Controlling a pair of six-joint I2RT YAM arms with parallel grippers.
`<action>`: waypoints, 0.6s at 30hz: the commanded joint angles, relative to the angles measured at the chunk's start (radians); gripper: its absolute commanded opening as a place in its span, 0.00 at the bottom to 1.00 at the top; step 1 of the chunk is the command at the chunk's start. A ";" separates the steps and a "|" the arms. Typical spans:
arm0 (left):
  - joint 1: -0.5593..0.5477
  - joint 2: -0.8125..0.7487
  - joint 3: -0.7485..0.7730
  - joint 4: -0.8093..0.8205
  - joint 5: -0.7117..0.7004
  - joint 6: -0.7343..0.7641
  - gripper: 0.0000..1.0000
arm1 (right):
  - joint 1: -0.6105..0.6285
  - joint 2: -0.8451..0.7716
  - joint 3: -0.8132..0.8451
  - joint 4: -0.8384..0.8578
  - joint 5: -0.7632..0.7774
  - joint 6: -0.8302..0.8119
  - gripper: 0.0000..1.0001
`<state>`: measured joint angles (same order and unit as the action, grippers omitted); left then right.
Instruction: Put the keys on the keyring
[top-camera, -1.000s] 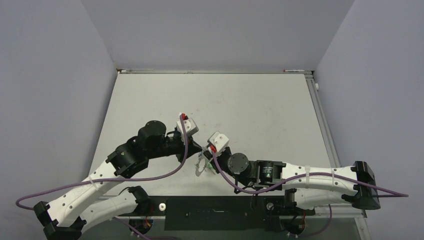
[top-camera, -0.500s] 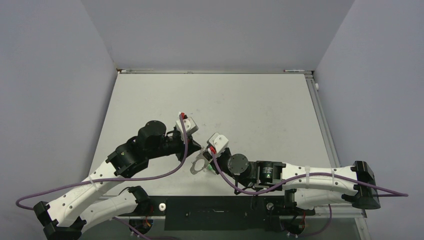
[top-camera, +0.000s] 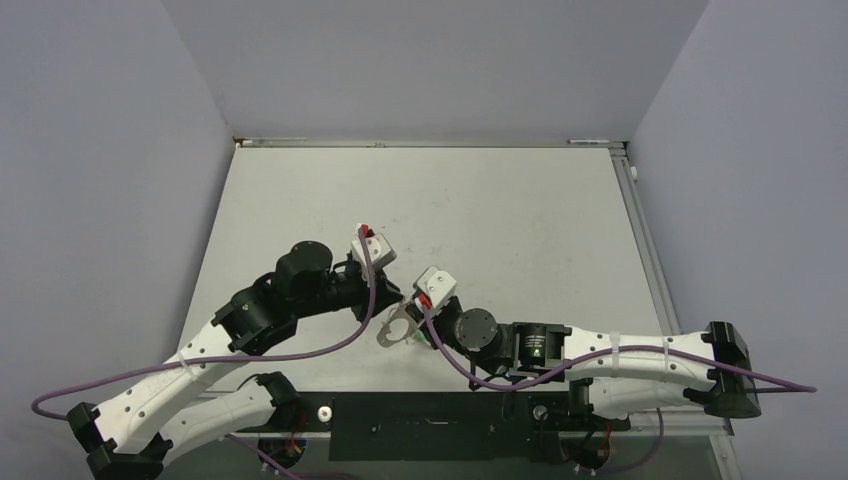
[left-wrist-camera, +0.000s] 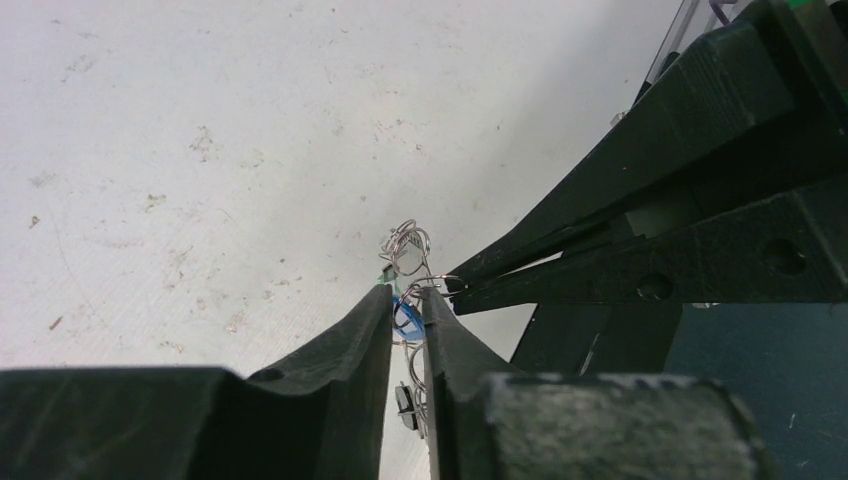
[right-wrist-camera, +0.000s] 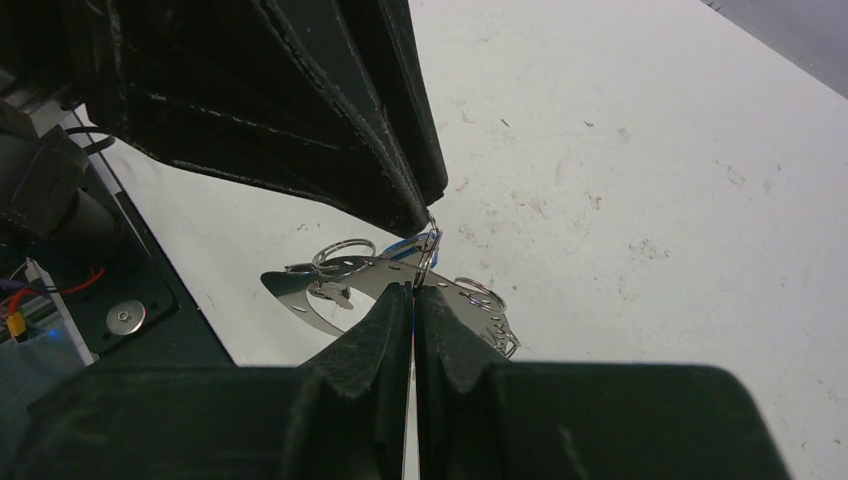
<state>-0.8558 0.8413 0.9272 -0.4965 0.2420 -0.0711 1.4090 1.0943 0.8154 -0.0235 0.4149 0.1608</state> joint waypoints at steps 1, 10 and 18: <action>-0.003 -0.002 0.003 0.042 -0.010 -0.009 0.20 | 0.009 -0.020 0.055 0.057 0.020 -0.012 0.05; 0.000 -0.027 0.004 0.045 -0.040 -0.014 0.61 | 0.009 -0.027 0.051 0.050 0.026 -0.013 0.05; 0.008 -0.168 -0.074 0.151 -0.030 0.031 0.62 | 0.010 -0.066 0.032 0.027 0.016 -0.041 0.05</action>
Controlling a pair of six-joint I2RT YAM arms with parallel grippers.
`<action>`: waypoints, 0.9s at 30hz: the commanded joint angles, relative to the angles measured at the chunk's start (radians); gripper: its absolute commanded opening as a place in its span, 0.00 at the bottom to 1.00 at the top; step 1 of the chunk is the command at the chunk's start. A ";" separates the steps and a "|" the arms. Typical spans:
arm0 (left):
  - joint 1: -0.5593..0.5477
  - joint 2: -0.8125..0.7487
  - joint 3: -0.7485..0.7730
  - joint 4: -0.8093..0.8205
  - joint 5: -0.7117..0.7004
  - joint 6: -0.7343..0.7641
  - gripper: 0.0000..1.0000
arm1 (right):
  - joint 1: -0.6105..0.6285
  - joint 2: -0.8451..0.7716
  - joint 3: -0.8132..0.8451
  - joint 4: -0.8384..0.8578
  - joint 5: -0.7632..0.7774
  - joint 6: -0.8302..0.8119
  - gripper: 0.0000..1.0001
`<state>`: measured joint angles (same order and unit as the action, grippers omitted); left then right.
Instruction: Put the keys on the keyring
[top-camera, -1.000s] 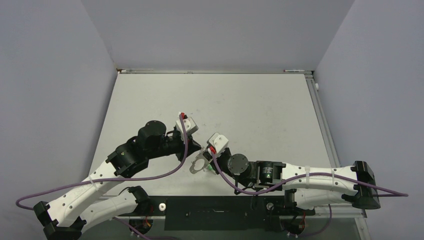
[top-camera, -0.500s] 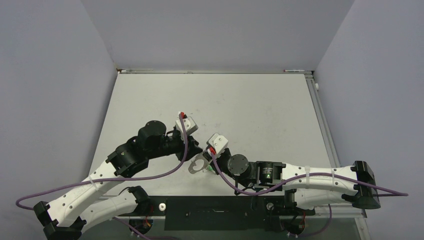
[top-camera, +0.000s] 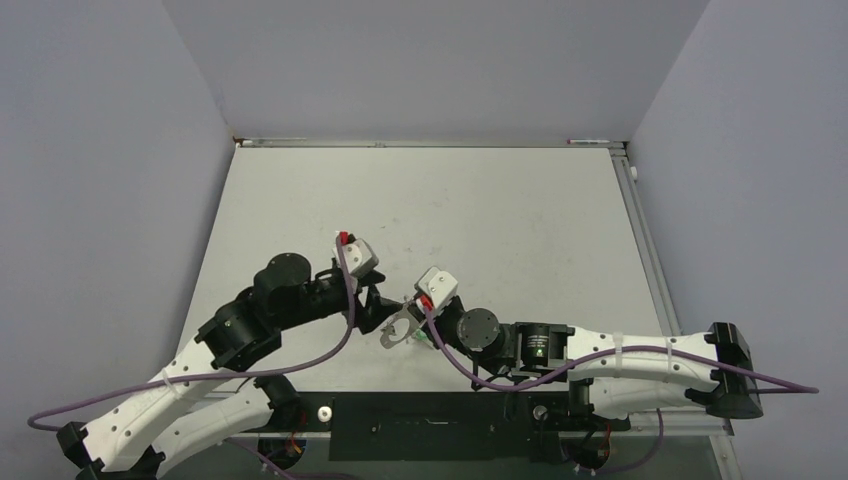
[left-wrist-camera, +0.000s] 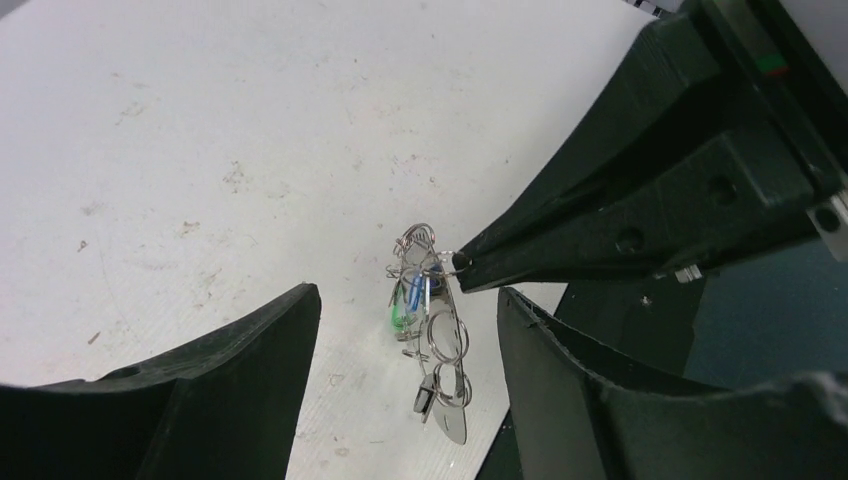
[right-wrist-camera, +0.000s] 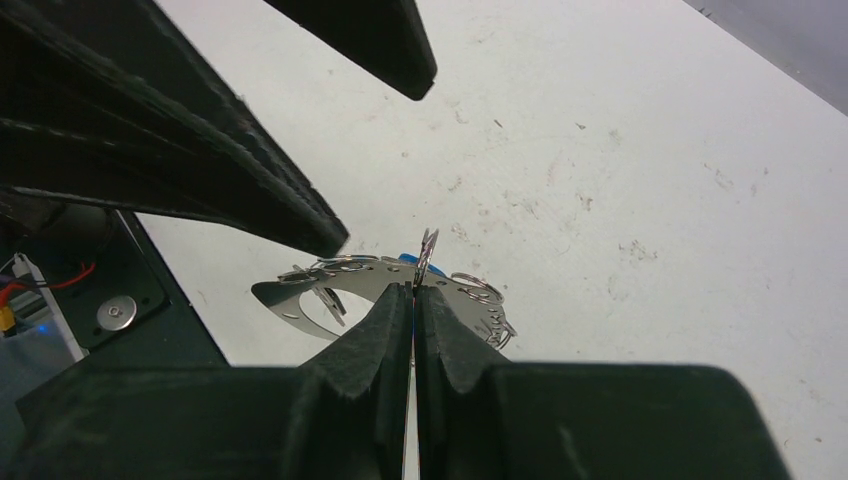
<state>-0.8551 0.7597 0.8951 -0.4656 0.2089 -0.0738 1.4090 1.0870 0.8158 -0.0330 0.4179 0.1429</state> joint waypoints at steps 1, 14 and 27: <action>0.008 -0.112 -0.062 0.146 0.012 0.041 0.63 | 0.008 -0.073 0.023 0.036 0.003 -0.032 0.05; 0.122 -0.156 -0.158 0.308 0.243 0.007 0.68 | 0.002 -0.169 -0.014 -0.008 -0.096 -0.112 0.05; 0.140 -0.165 -0.267 0.531 0.470 -0.065 0.58 | -0.075 -0.190 0.005 -0.062 -0.356 -0.166 0.05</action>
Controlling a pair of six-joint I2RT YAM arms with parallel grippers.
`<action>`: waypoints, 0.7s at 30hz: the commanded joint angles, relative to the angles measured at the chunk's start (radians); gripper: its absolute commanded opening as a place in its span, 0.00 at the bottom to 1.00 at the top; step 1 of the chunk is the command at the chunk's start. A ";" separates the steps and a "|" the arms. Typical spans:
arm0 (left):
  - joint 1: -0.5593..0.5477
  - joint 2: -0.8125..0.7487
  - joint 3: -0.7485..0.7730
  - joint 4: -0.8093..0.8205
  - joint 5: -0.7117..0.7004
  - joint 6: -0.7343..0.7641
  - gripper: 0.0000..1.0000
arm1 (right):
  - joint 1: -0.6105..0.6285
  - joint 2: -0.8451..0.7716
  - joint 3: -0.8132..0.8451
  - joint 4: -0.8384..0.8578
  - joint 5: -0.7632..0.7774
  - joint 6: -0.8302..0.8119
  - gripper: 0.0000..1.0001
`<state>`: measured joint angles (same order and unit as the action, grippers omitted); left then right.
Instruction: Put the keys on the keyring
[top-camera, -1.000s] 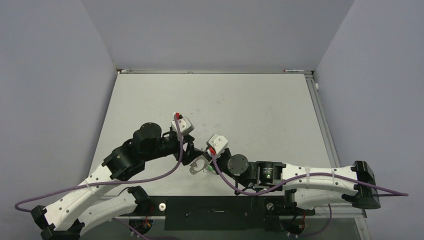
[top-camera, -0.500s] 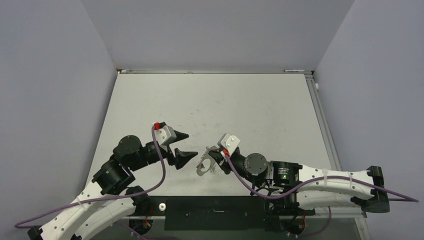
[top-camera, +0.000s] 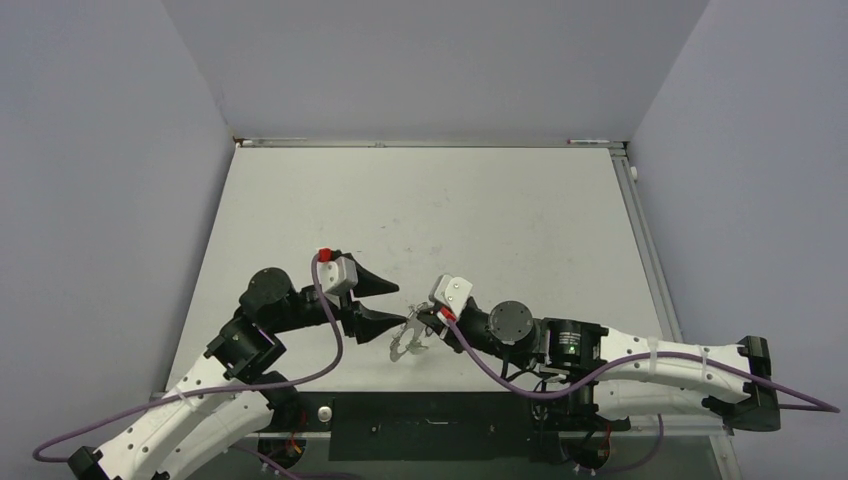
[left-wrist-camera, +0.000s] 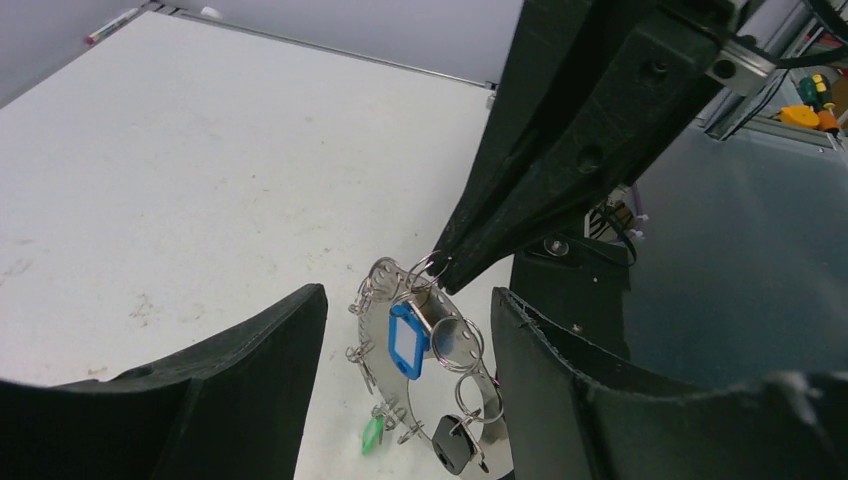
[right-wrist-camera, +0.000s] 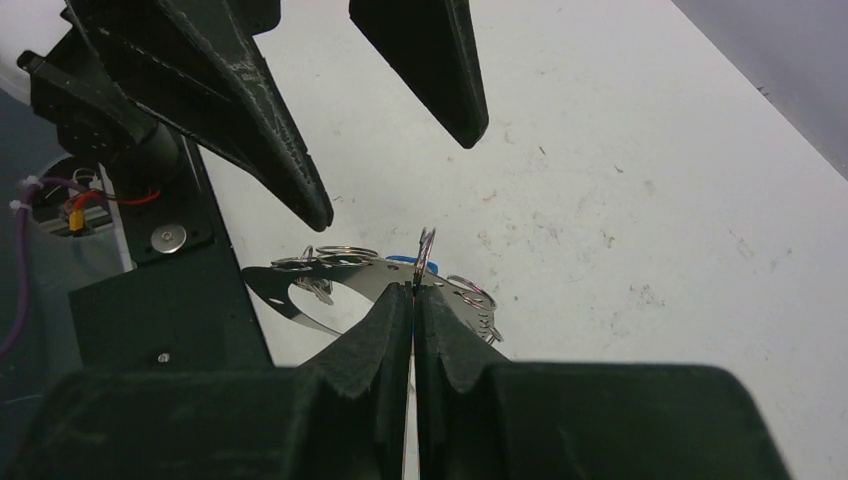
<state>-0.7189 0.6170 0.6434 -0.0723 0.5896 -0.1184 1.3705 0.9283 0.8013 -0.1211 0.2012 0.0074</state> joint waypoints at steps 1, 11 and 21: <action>0.003 -0.025 -0.020 0.145 0.097 -0.020 0.57 | -0.052 -0.033 0.018 0.025 -0.178 -0.031 0.05; 0.003 -0.054 -0.074 0.213 0.217 0.054 0.41 | -0.107 -0.035 0.036 -0.010 -0.388 -0.049 0.05; 0.003 -0.051 -0.078 0.195 0.259 0.093 0.34 | -0.107 -0.050 0.054 -0.020 -0.433 -0.069 0.05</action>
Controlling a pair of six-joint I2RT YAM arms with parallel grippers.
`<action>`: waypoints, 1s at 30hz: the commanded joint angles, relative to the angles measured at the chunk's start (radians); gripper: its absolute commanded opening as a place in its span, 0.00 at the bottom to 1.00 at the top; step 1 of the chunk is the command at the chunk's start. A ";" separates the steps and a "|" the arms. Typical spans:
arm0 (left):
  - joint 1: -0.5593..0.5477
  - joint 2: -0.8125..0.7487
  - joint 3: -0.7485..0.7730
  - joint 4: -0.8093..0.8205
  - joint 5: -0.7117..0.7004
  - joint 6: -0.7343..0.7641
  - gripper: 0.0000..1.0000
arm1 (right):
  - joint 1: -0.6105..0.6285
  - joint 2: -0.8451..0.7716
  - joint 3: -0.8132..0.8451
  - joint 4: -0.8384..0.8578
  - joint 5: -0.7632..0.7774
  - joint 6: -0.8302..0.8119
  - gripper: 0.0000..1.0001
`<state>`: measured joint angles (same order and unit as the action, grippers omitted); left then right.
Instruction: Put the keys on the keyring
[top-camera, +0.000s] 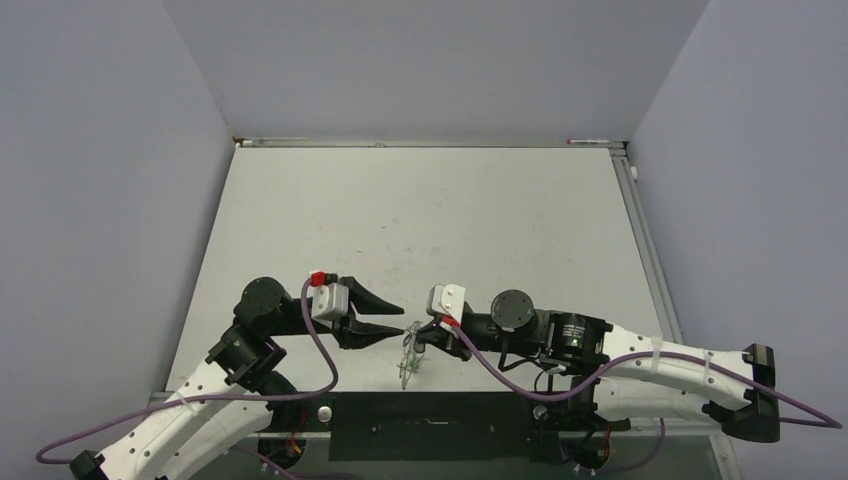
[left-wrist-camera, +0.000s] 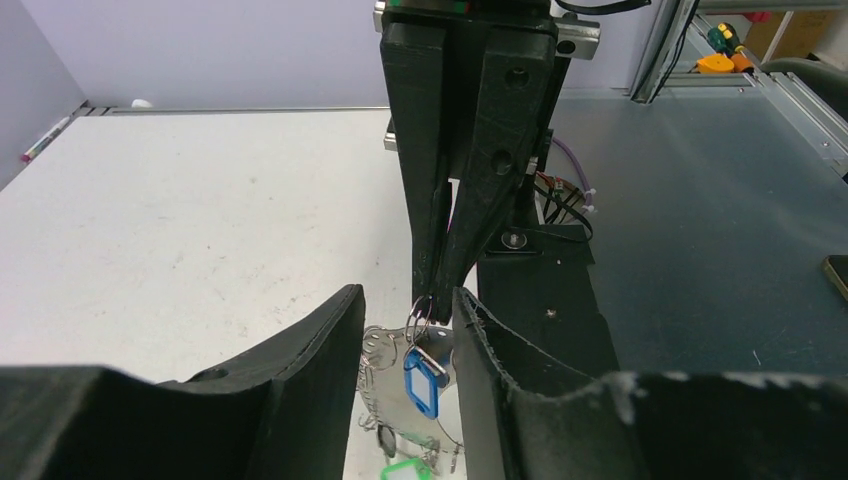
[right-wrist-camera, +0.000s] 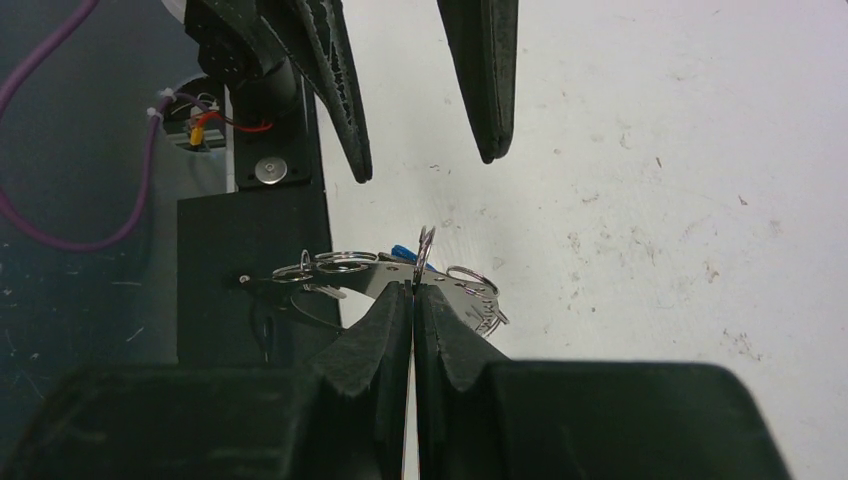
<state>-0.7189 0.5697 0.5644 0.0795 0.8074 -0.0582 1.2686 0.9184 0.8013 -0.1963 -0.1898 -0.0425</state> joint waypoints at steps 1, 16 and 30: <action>0.003 -0.004 0.003 0.039 0.043 0.035 0.33 | -0.006 -0.042 0.058 0.053 -0.044 -0.022 0.05; -0.027 0.017 -0.003 0.016 0.049 0.053 0.29 | -0.007 -0.032 0.081 0.077 -0.048 -0.023 0.05; -0.040 0.031 -0.004 0.004 0.047 0.083 0.23 | -0.007 -0.041 0.088 0.084 -0.062 -0.020 0.05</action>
<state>-0.7498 0.5953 0.5594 0.0757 0.8387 0.0059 1.2682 0.8986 0.8322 -0.1947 -0.2306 -0.0574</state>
